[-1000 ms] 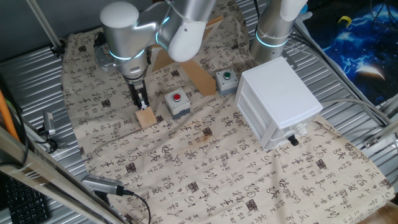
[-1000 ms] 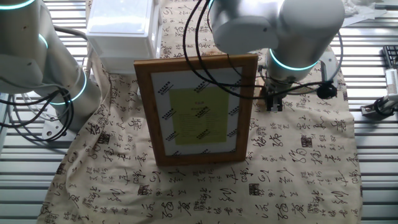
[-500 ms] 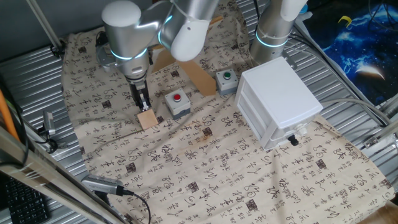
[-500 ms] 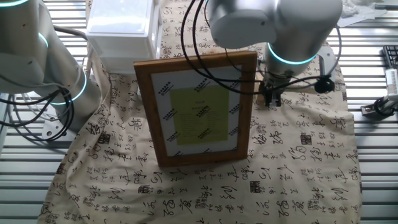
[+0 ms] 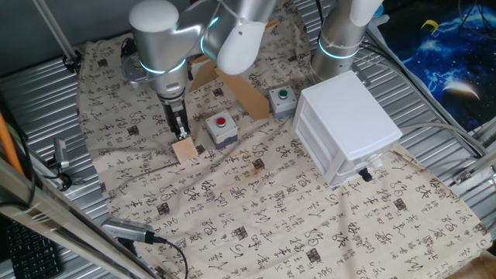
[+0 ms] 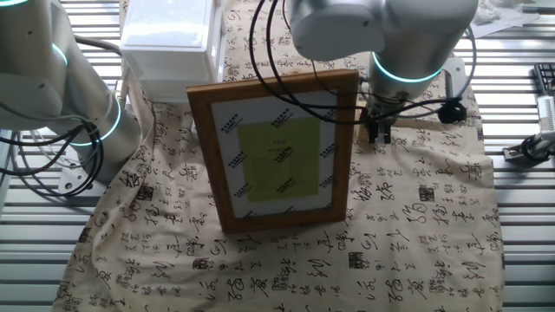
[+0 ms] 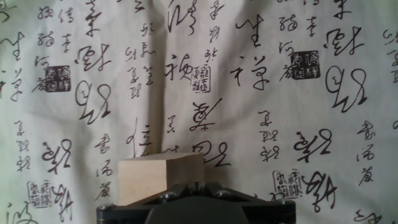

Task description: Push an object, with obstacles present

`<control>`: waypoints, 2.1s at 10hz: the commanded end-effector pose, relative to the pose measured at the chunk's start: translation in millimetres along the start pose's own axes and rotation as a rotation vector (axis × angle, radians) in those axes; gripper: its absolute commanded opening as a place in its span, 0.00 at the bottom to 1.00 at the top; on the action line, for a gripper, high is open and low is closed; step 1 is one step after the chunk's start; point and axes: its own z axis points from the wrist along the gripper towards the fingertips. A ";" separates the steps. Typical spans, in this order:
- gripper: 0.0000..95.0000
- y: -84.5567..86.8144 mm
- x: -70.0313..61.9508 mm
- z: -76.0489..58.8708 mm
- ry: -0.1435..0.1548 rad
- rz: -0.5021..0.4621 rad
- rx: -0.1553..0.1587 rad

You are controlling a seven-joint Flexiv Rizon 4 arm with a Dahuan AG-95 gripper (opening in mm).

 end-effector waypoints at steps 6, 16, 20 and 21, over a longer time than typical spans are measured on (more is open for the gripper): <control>0.00 11.7 5.5 -4.3 -0.013 0.008 -0.005; 0.00 9.8 5.4 -11.6 -0.003 -0.031 0.019; 0.00 -12.1 -3.2 -2.3 -0.013 -0.067 0.017; 0.00 -14.5 -4.0 -1.9 -0.012 -0.073 0.020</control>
